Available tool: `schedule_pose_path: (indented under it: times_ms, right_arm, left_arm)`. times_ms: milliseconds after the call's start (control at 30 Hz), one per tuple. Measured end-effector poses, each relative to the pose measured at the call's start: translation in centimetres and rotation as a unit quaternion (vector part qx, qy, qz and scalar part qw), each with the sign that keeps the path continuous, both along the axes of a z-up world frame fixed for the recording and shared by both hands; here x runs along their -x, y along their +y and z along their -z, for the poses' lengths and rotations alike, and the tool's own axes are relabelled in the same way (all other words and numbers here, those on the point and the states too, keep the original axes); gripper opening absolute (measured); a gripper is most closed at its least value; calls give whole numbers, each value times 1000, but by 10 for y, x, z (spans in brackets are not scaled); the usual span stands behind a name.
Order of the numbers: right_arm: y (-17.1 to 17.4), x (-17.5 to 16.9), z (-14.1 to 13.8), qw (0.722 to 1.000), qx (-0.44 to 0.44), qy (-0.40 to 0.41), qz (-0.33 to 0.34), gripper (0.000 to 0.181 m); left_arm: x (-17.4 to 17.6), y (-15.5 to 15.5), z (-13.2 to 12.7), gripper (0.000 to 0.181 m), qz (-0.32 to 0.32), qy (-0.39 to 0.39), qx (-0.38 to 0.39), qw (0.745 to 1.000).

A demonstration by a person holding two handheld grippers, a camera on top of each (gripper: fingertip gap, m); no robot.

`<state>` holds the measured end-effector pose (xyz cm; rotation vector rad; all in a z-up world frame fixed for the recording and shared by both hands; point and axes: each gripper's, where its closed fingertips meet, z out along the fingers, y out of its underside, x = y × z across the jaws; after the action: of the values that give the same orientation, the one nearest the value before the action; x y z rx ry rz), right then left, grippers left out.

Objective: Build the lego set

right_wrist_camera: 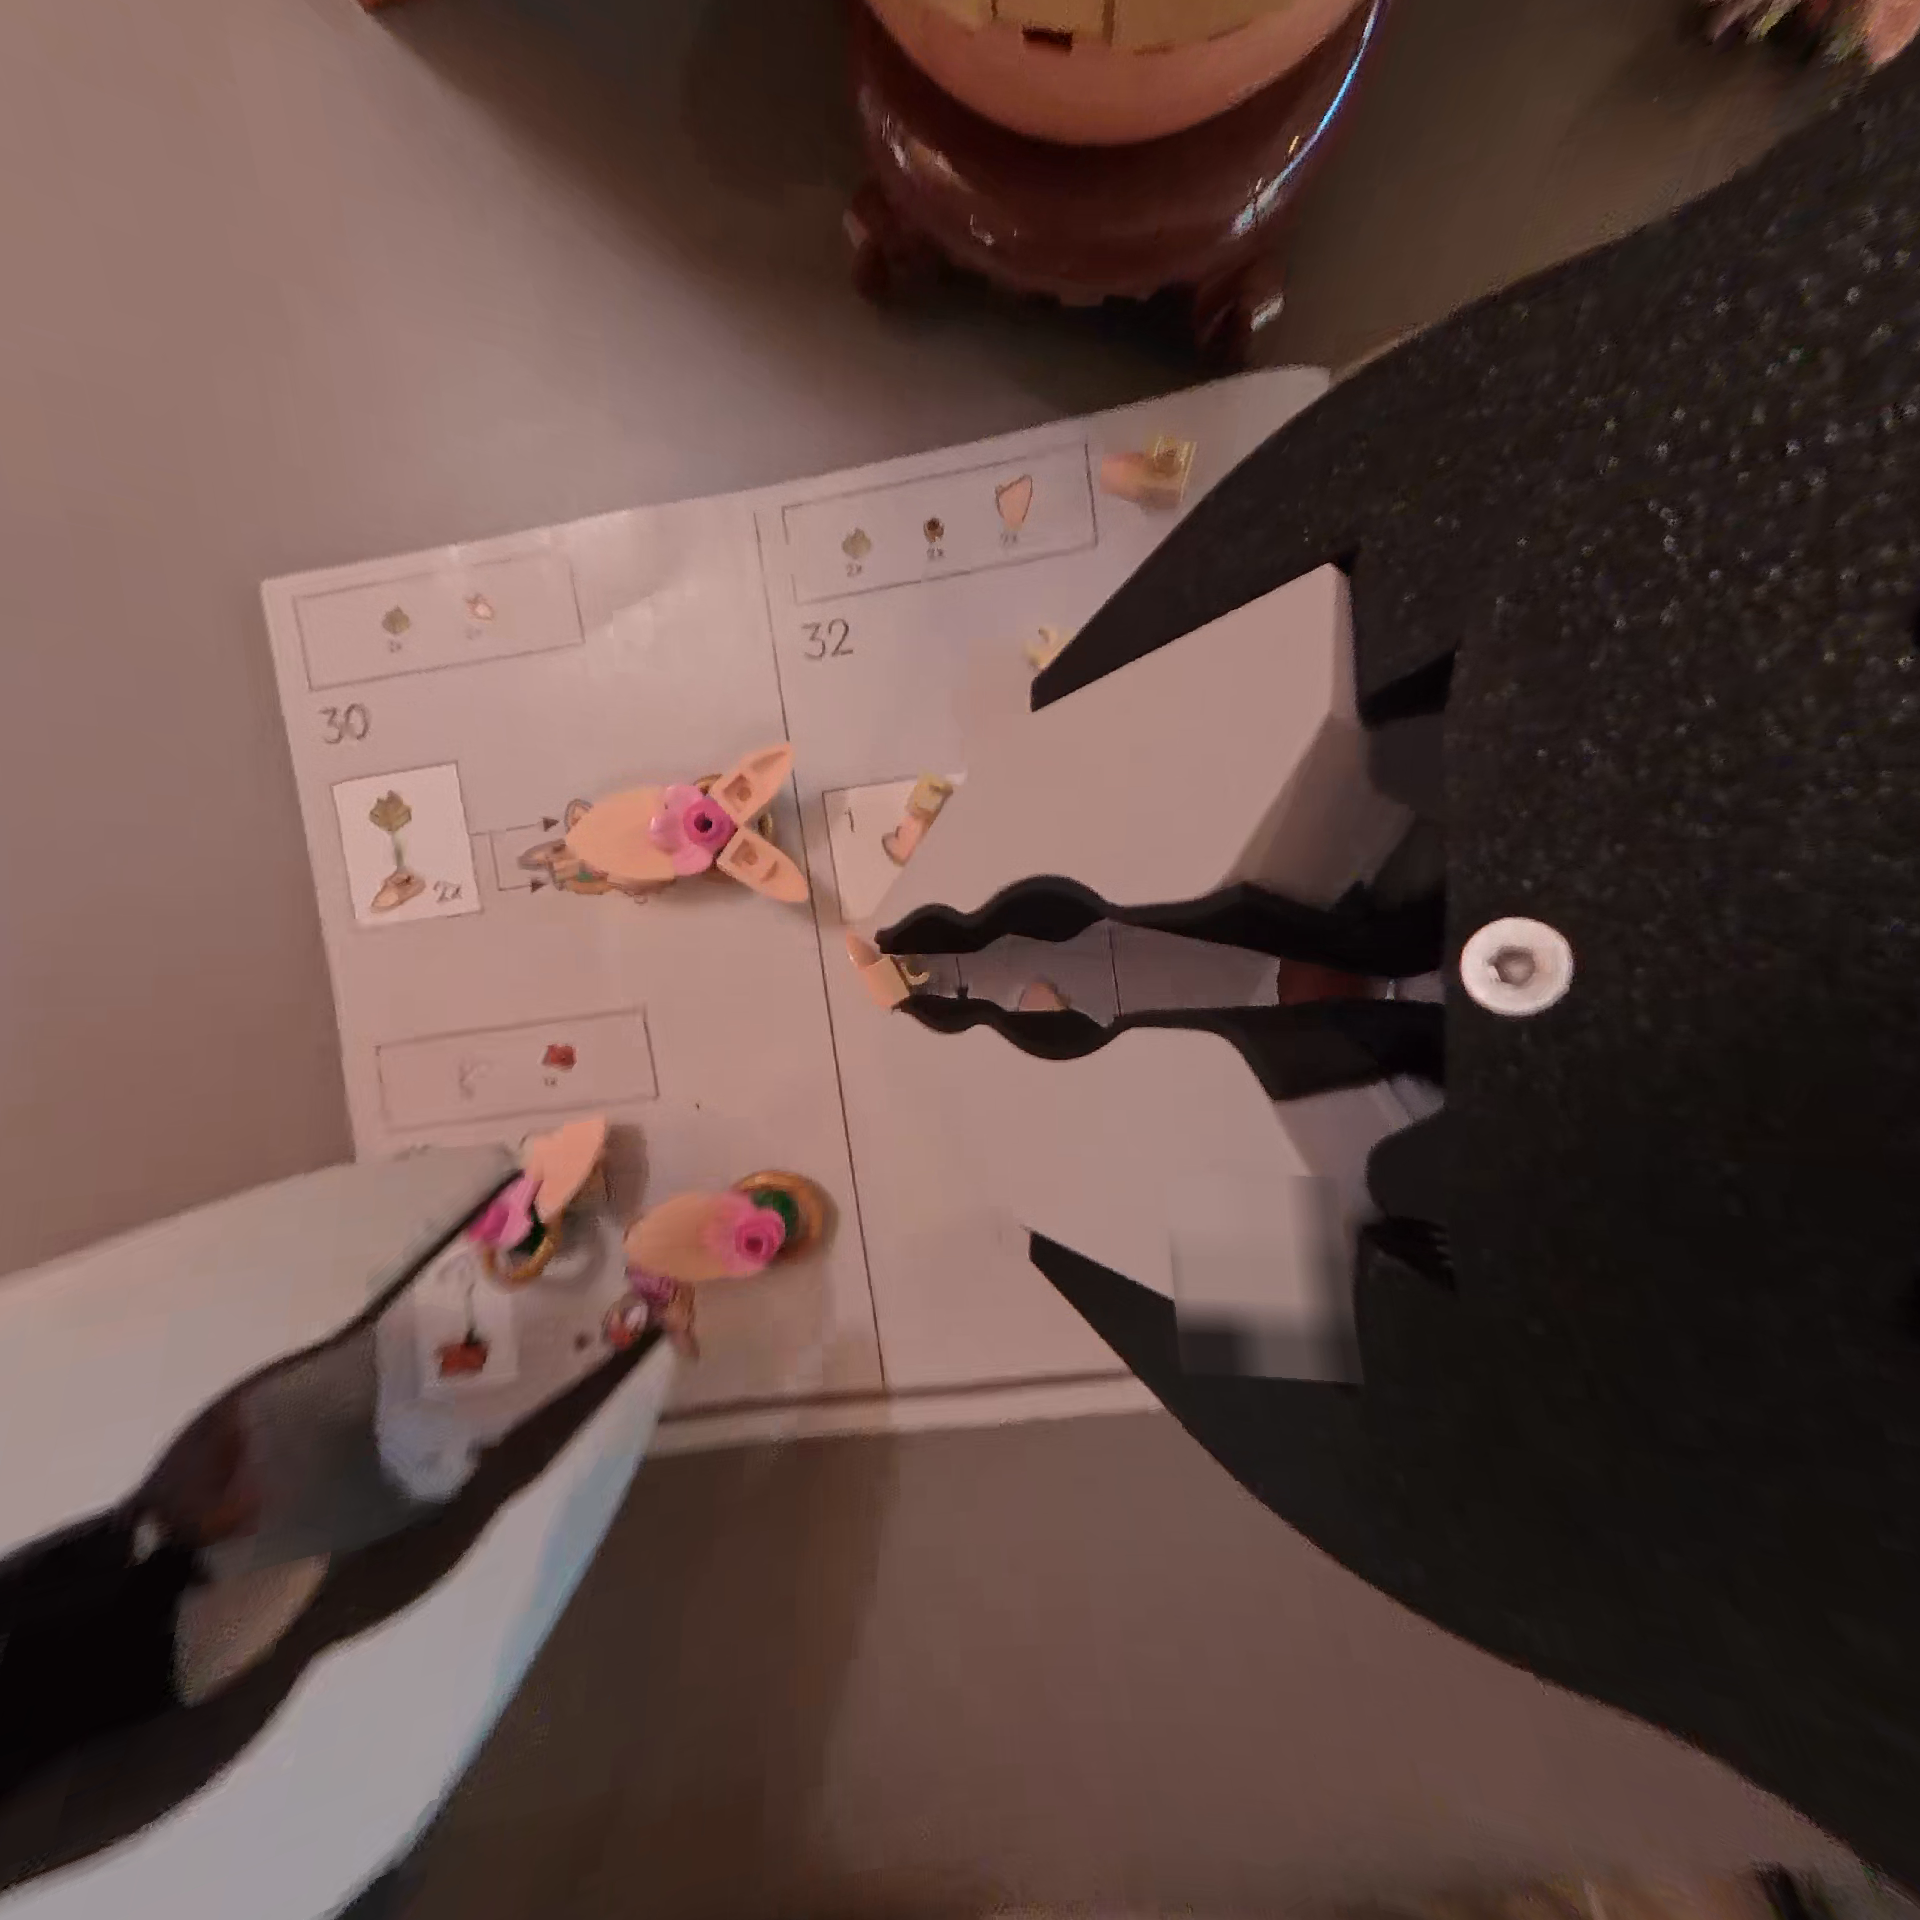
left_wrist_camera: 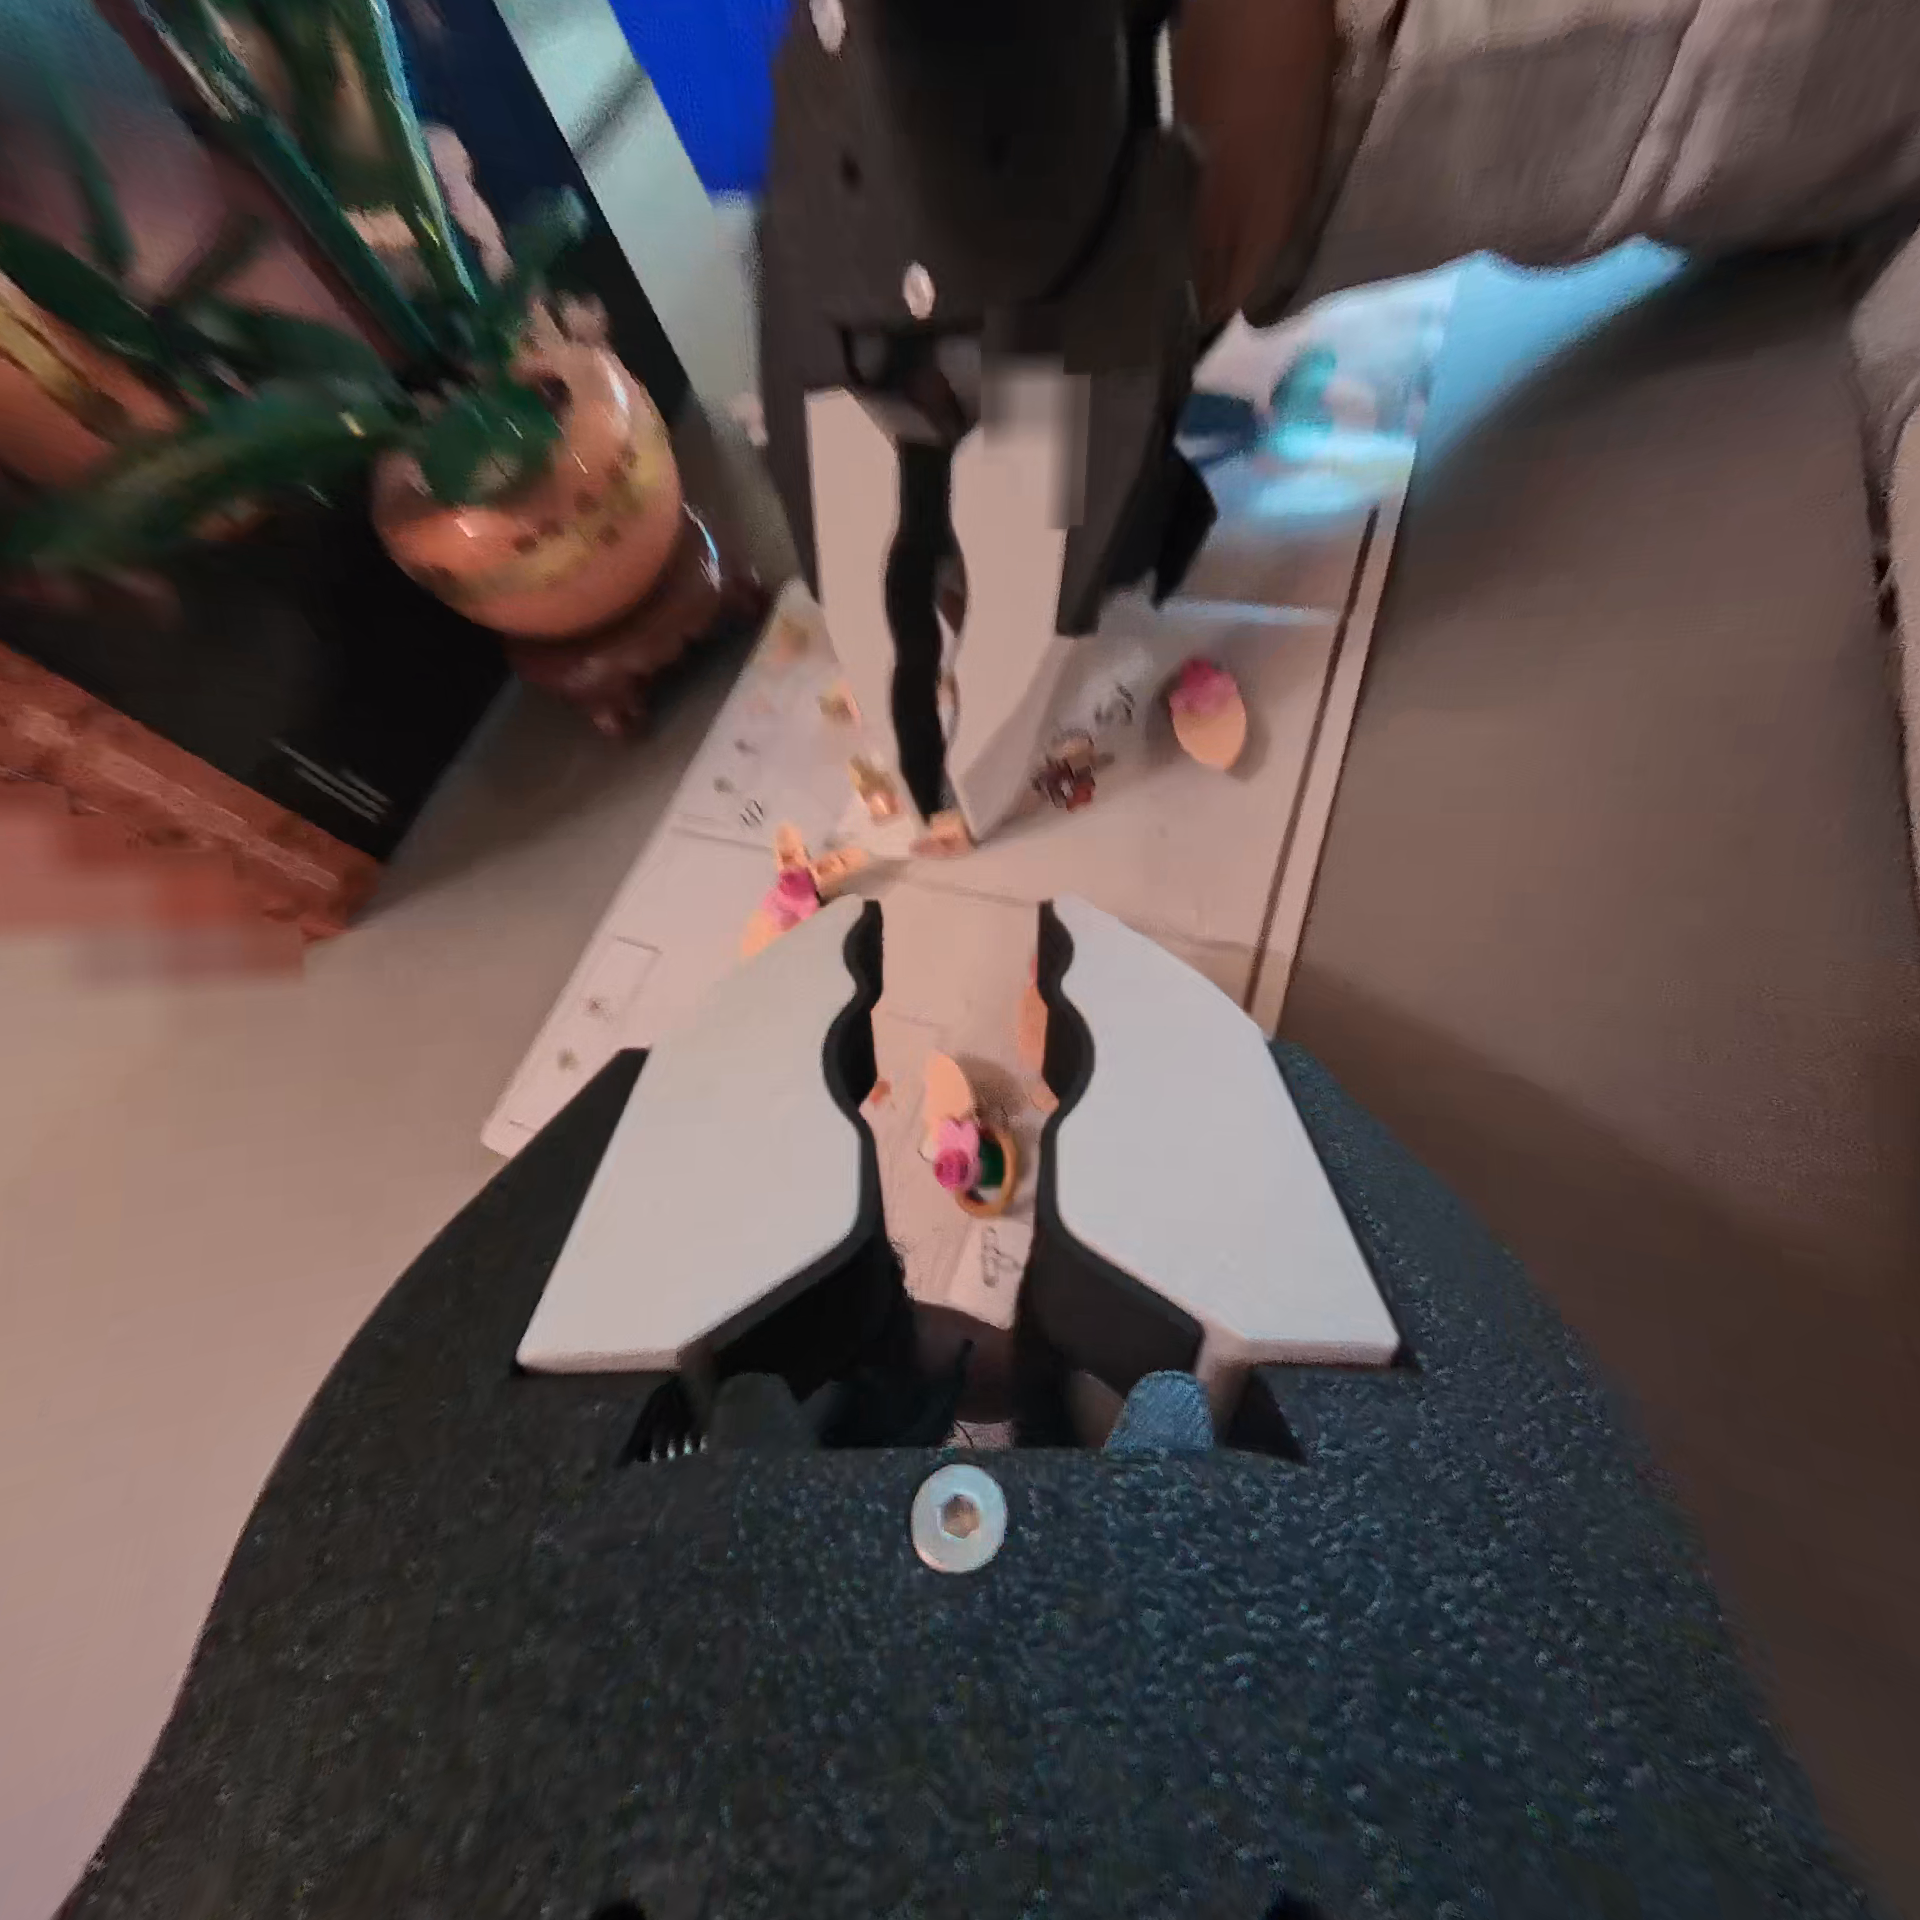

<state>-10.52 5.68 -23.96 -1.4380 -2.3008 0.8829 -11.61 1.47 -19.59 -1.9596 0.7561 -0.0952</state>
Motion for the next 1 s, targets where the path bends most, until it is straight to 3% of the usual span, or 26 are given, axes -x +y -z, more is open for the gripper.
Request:
schedule_pose_path:
  times_ms: [33, 100, 167, 233, 367, 467, 500, 867, 933, 1000]
  right_arm:
    - [-5, -1, -6, 999, 42, 5, -7, 8]
    - [-15, -2, -28, 987, 157, 28, -13, 8]
    - [-16, 4, -58, 967, 239, 86, -2, 8]
    - [-13, 10, -89, 950, 245, 194, 8, 8]
    - [-7, 14, -117, 930, 68, 360, 19, 8]
    - [-7, 14, -126, 909, -66, 411, 12, 8]
    - [-7, 14, -128, 902, -100, 419, 12, 8]
    - [-13, 11, -131, 884, -169, 436, 15, 8]
    - [-17, 9, -128, 891, -153, 428, 4, 8]
    - [-21, 3, -121, 906, -121, 404, -27, 12]
  left_arm:
    - [0, 2, -8, 24, 6, -15, -25, 1000]
    - [0, 7, -17, 17, 7, -68, -39, 997]
    - [4, 15, -25, 14, -31, -151, -20, 988]
    - [-3, 19, -36, 14, -45, -276, 13, 960]
    - [-11, 22, -68, 17, -35, -494, 29, 868]
    - [-3, 28, -86, 18, -46, -595, 12, 803]
    - [-1, 29, -87, 19, -50, -605, 7, 795]
    - [-11, 33, -93, 8, -32, -567, -27, 822]
    - [-14, 30, -90, 8, -18, -535, -13, 845]
    - [-17, 23, -82, 8, 3, -461, 11, 888]
